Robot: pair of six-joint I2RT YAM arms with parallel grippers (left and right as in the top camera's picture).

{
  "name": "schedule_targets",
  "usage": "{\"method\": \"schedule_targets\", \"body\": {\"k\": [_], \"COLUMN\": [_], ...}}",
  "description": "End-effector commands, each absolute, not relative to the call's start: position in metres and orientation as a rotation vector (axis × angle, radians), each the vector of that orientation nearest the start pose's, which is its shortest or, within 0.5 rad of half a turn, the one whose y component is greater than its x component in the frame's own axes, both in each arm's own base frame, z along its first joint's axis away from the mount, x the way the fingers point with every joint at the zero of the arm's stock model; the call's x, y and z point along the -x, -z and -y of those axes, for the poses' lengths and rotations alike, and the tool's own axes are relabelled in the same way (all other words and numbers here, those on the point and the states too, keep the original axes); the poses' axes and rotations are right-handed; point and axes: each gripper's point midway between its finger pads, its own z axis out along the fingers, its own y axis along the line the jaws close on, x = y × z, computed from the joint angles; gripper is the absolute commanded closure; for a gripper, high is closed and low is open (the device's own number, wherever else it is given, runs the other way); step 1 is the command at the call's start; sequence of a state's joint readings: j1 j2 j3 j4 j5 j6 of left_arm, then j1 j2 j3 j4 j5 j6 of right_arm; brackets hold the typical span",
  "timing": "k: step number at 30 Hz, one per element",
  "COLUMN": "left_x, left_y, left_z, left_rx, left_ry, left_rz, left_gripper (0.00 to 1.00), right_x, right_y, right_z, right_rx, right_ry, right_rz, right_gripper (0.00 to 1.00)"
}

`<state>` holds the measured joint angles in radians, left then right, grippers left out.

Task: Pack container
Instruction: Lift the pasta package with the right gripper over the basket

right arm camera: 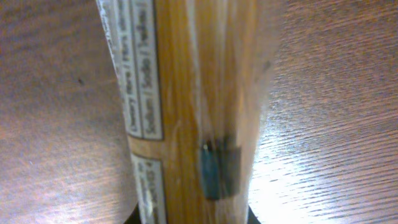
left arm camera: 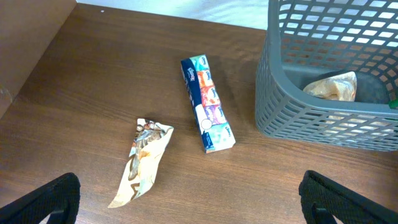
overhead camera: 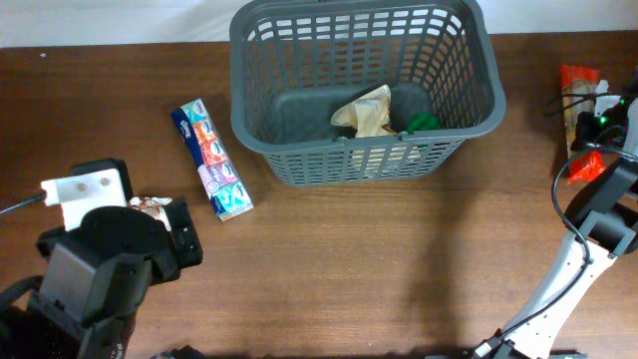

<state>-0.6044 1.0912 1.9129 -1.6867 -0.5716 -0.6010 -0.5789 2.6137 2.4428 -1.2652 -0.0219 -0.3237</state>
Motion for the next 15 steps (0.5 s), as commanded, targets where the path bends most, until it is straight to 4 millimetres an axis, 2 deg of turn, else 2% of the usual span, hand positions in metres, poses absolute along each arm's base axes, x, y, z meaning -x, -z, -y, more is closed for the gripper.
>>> {"method": "schedule_targets", "body": {"k": [1,3,7,9,11,12,15], "left_x": [-0.187,-0.187,-0.187,-0.187,-0.187,-0.187,-0.187], "left_y": [-0.401,-0.401,-0.401,-0.401,-0.401,-0.401,-0.401], "left_z": [0.016,0.016,0.016,0.016,0.016,0.016,0.016], "left_rx": [0.226,0.226,0.226,0.226,0.226,0.226,0.226], "left_ry": [-0.086,-0.087,-0.087,-0.087,-0.087,-0.087,-0.087], "left_rz": [-2.258,-2.258,-2.258,-2.258,-2.258,-2.258,-2.258], "left_gripper": [0.00,0.00,0.00,0.00,0.00,0.00,0.00], "right_x": [-0.485,-0.503,-0.530,-0.534,-0.533,-0.531,-0.521], "right_y": [-0.063,-0.105,-0.213,-0.269,-0.318,-0.338,-0.398], "right_z": [0.286,0.284,0.263,0.246,0.230,0.222,0.182], "right_rx": [-0.515,-0.523,-0.392,-0.290,-0.260,-0.242,-0.091], "right_ry": [-0.031,-0.072,-0.175,-0.203,-0.233,-0.252,-0.312], "right_rz": [-2.794,-2.664,-2.382,-2.249,-2.137,-2.095,-1.974], "right_gripper": [0.96,0.96,0.96,0.96,0.96,0.96,0.96]}}
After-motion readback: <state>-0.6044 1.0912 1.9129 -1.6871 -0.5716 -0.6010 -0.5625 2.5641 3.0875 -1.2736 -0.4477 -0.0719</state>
